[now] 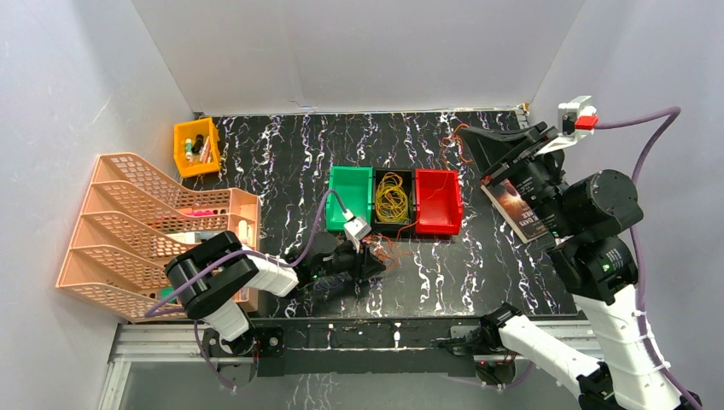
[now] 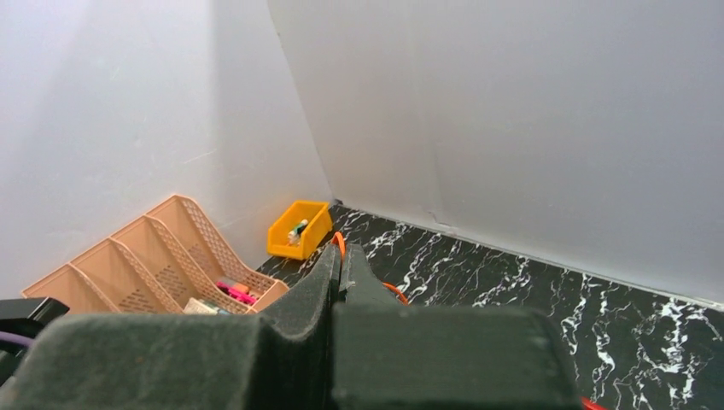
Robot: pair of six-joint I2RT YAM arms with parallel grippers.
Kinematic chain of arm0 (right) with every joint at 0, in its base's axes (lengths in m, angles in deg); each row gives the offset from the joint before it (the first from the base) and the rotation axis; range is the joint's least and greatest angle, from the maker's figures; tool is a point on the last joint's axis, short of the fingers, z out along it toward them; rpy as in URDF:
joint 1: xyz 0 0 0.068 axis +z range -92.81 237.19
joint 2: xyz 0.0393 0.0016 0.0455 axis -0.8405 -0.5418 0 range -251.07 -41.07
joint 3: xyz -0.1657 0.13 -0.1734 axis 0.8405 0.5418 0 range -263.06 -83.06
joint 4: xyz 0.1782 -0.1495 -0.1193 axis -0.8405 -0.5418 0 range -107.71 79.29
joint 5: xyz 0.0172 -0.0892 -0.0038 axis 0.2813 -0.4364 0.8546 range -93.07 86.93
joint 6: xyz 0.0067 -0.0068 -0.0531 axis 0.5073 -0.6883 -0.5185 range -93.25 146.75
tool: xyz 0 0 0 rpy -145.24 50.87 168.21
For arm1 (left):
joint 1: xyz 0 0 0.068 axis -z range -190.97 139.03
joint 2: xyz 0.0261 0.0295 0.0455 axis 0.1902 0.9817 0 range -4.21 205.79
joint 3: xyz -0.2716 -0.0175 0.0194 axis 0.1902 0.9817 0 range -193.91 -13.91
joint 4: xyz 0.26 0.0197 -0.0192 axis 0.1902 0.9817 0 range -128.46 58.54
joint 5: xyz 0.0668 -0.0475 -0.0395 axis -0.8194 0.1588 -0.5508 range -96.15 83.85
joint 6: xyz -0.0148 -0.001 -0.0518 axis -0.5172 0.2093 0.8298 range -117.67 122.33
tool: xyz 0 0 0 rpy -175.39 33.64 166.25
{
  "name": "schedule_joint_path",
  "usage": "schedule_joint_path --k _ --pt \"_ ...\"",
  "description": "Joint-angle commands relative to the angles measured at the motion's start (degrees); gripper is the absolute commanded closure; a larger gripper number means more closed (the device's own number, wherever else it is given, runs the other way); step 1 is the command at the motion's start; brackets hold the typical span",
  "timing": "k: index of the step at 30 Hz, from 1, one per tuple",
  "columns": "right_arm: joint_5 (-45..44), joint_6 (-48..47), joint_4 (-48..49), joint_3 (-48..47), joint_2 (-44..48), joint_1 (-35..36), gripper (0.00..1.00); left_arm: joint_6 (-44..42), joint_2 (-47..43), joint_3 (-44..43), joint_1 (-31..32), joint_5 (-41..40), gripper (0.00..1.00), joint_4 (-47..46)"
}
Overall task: Untangle the cables
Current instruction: Untie the cable.
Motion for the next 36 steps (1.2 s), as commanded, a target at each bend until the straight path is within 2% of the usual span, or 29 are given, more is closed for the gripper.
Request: schedule_joint_path --k 1,8,16,19,28,36 --pt "-2.08 -3.38 1.19 -4.51 -0.49 -0.14 1.0 -0.61 -1.0 0.84 0.23 -1.68 0.79 -2.5" --pt "-3.73 -7.33 1.13 -8.98 -2.11 -0.13 1.0 -0.84 0.82 1.79 0.26 -3.89 0.89 -2.47" --pt "-9.73 -12.83 3.12 -13.05 -2.82 -0.19 1.0 -0.35 -0.01 4.58 0.27 -5.89 0.93 -2.49" --pt "-11.62 -14.57 4.47 -14.0 -3.09 -0.13 1.0 -0.08 -0.8 5.58 0.22 -6.99 1.0 -2.3" --pt "-16.11 -20.45 6.59 -19.56 -4.32 -0.17 1.0 0.83 -3.24 7.68 0.25 -11.48 1.0 1.42" --pt "-19.56 -24.97 9.64 -23.7 -4.47 -0.13 1.0 1.19 -2.36 7.9 0.29 -11.62 1.0 2.29"
